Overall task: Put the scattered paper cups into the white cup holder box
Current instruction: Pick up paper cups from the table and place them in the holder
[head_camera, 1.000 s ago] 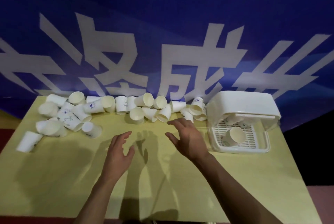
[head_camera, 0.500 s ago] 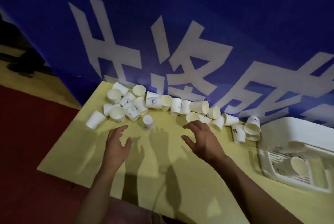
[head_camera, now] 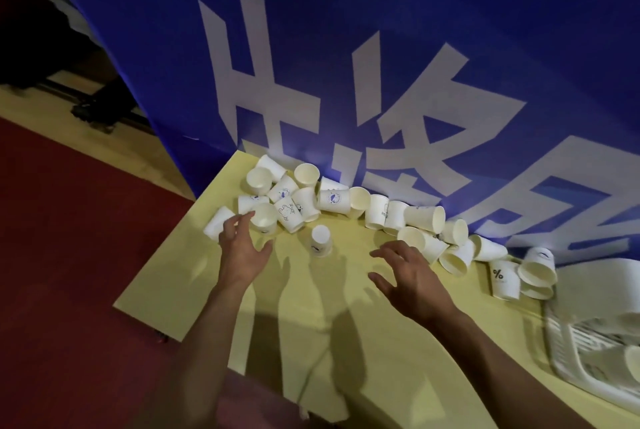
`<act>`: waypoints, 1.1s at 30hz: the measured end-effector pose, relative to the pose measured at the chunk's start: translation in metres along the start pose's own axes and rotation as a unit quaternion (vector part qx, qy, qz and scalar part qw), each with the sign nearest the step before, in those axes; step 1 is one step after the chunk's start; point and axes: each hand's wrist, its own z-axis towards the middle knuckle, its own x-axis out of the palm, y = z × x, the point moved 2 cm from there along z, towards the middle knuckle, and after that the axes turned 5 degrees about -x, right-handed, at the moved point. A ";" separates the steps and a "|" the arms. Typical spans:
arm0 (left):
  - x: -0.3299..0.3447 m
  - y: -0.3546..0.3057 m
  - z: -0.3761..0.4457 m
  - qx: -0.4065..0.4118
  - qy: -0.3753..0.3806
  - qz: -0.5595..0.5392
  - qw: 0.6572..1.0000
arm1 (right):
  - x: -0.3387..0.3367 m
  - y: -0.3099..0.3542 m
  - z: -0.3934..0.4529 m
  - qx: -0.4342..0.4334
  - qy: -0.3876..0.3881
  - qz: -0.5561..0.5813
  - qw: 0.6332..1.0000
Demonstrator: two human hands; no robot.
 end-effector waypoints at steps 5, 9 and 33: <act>0.022 -0.008 0.036 -0.002 0.041 0.089 0.995 | 0.008 -0.004 -0.002 -0.014 -0.010 0.029 0.999; 0.040 -0.002 0.058 0.010 0.055 0.142 0.988 | 0.016 -0.011 -0.004 -0.010 -0.014 0.039 0.999; 0.042 0.030 -0.014 0.013 0.036 0.023 0.999 | 0.100 0.015 0.161 -0.075 0.206 -0.097 0.971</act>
